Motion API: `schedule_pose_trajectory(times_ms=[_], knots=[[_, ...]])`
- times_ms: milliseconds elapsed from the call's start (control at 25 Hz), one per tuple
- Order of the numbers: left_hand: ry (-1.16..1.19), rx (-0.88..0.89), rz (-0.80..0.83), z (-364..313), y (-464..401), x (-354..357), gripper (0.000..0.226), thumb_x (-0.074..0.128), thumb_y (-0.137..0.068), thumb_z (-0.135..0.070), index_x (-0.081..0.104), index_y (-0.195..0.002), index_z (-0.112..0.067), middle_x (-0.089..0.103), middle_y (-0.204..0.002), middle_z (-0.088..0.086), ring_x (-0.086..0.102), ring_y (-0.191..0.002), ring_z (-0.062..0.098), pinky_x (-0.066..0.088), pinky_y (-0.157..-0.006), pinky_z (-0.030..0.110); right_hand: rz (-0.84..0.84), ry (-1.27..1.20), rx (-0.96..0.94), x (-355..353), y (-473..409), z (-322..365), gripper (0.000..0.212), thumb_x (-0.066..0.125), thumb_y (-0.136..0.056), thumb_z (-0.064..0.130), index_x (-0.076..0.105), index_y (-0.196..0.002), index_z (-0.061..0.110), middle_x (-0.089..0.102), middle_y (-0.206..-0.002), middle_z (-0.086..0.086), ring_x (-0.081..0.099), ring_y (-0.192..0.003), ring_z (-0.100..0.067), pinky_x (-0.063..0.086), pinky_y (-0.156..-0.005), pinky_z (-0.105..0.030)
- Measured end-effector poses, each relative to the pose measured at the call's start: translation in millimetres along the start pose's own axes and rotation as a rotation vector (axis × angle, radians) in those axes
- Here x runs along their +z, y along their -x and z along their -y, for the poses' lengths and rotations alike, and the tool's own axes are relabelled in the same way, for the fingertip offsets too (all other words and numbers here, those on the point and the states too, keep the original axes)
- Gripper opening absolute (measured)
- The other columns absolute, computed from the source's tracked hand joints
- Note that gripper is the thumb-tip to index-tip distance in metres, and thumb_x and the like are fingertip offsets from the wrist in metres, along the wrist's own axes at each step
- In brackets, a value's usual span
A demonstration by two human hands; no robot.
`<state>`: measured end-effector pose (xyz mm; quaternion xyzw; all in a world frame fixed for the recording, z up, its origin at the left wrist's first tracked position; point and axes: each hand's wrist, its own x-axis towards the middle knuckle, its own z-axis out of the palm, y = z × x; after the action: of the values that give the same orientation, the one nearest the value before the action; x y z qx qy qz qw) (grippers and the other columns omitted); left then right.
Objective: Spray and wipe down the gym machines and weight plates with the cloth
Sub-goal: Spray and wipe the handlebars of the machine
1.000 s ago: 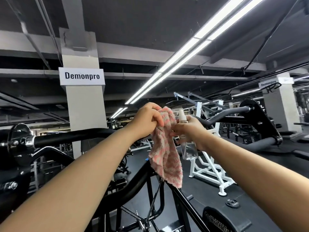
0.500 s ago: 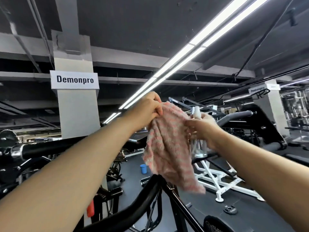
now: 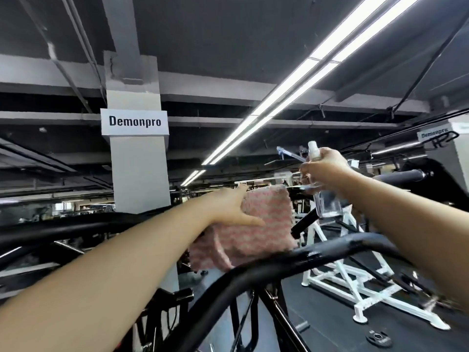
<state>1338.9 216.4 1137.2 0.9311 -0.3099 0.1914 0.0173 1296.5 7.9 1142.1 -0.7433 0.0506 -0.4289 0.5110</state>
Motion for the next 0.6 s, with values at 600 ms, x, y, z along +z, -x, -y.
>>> schedule_pose_trajectory(times_ms=[600], knots=[[-0.357,0.095,-0.383,-17.7,-21.2,28.8,0.045,0.050,-0.090,-0.053,0.041,-0.112,-0.015,0.063,-0.099,0.003,0.059,-0.088,0.024,0.046,-0.068,0.033,-0.067,0.118,-0.226,-29.7,-7.7,-133.8,0.024,0.064,-0.082,-0.002,0.045,-0.095,0.007,0.055,-0.101,-0.013,0.057,-0.095,-0.027,0.045,-0.078,-0.034]])
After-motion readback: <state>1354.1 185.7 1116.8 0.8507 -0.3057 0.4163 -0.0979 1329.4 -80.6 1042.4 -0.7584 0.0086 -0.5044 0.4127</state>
